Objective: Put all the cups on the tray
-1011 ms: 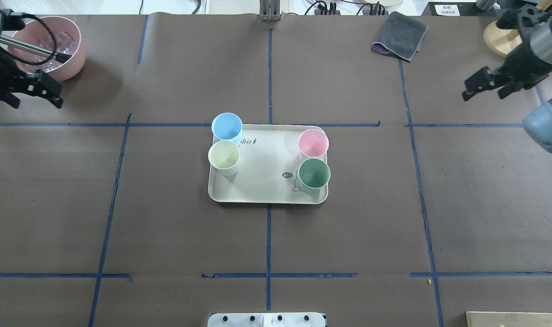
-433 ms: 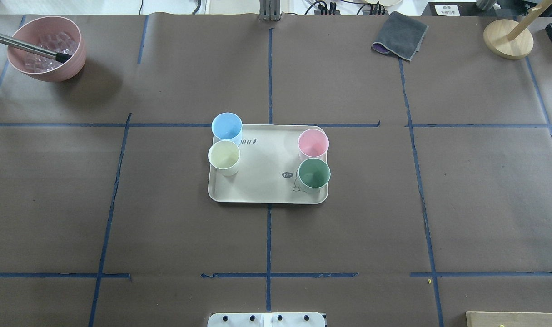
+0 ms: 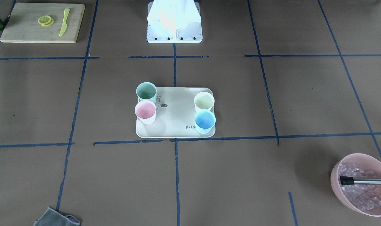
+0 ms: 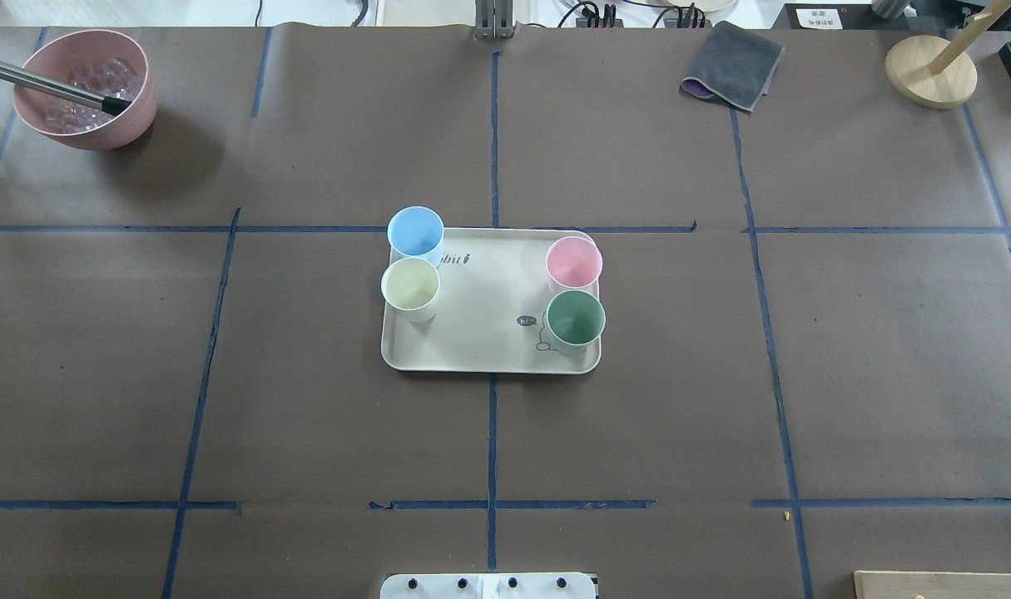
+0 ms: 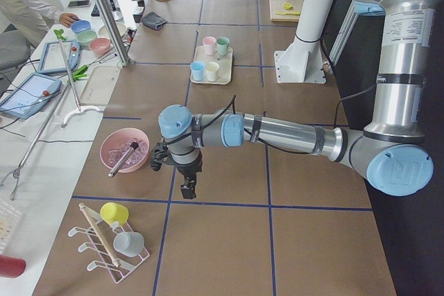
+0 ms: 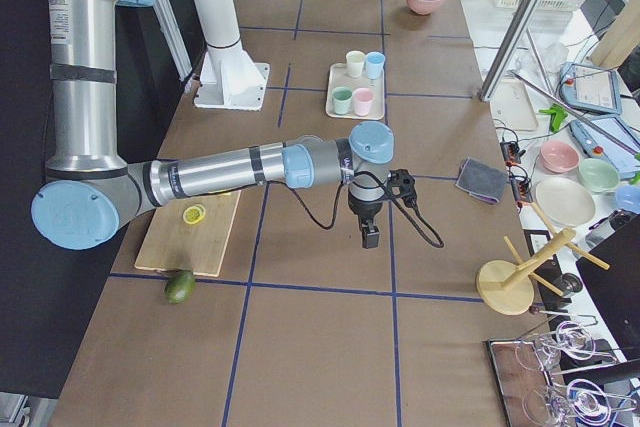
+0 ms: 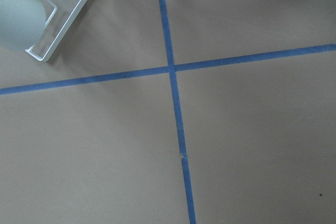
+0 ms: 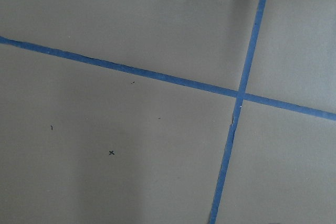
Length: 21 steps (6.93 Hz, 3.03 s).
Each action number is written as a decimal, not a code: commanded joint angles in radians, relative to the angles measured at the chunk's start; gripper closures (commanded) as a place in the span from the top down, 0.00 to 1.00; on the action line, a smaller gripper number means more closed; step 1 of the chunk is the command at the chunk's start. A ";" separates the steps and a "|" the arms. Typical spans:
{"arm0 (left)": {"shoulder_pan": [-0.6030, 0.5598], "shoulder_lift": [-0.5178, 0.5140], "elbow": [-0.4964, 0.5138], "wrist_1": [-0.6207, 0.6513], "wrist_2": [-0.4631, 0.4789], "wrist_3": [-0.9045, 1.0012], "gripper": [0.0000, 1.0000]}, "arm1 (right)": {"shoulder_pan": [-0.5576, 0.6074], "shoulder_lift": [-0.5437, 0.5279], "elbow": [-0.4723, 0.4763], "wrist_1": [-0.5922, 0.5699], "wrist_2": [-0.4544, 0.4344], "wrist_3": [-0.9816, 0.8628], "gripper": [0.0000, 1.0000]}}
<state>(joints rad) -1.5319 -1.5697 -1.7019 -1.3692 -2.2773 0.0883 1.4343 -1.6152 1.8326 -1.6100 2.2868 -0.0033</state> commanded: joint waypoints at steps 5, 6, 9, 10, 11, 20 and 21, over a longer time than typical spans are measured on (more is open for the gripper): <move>-0.011 0.019 0.045 -0.021 -0.011 -0.004 1.00 | 0.080 -0.043 0.004 -0.002 0.020 0.003 1.00; -0.010 0.019 0.039 -0.021 -0.010 -0.002 1.00 | 0.080 -0.043 -0.001 -0.001 0.020 0.002 1.00; -0.002 0.013 0.022 -0.022 0.001 0.004 1.00 | 0.080 -0.046 -0.004 0.001 0.020 -0.001 1.00; -0.002 0.011 0.022 -0.022 0.001 0.004 1.00 | 0.078 -0.046 -0.004 -0.001 0.019 -0.001 1.00; -0.002 0.011 0.022 -0.022 0.001 0.004 1.00 | 0.078 -0.046 -0.004 0.001 0.020 0.000 1.00; -0.002 0.005 0.021 -0.022 0.001 0.002 1.00 | 0.078 -0.046 -0.004 0.001 0.023 0.000 1.00; -0.001 0.005 0.022 -0.022 0.001 0.002 1.00 | 0.077 -0.046 -0.004 0.001 0.023 0.000 1.00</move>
